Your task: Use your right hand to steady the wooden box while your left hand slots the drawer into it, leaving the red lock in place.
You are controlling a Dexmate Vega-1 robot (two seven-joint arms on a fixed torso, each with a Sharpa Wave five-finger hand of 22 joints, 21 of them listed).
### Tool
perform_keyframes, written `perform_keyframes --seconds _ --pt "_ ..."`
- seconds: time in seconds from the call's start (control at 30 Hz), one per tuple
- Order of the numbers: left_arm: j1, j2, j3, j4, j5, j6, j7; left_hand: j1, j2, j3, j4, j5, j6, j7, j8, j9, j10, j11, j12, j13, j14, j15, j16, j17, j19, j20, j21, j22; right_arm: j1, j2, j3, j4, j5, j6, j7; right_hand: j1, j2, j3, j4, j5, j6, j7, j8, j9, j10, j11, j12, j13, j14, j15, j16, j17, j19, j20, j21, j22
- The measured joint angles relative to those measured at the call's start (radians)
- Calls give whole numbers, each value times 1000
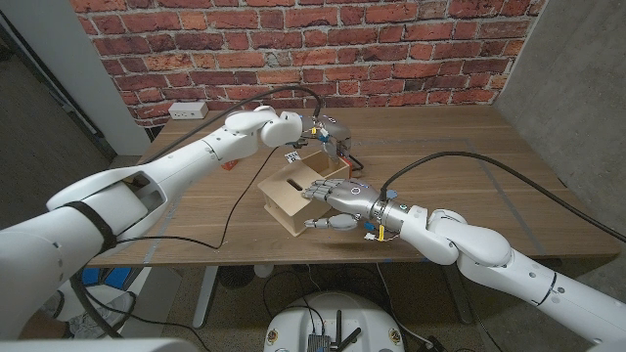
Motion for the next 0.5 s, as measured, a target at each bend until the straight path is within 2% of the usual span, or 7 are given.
perform_keyframes --seconds 0.1,0.13,0.5 --pt "4 0 0 -12 0 0 0 -2 2 0 0 -3 0 0 0 0 0 0 0 0 0 0 0 0 0 0 0 0 0 0 0 0 2 0 0 0 0 0 0 0 0 0 0 0 0 0 0 0 0 0 0 0 0 0 0 0" --pt "9 0 0 -23 15 38 -5 -4 4 0 0 -3 -1 1 0 0 0 0 0 0 0 0 0 0 0 0 0 0 1 1 0 2 3 0 -1 0 0 0 0 0 0 0 0 0 0 0 0 0 0 0 0 0 0 0 0 0" --pt "27 -2 -3 -96 53 147 -51 -6 6 0 0 -3 -4 4 -4 0 0 0 0 1 0 0 7 -1 0 0 0 0 2 1 0 6 17 4 -4 0 0 0 0 0 0 0 0 0 0 0 0 0 0 0 0 0 2 2 2 -1"
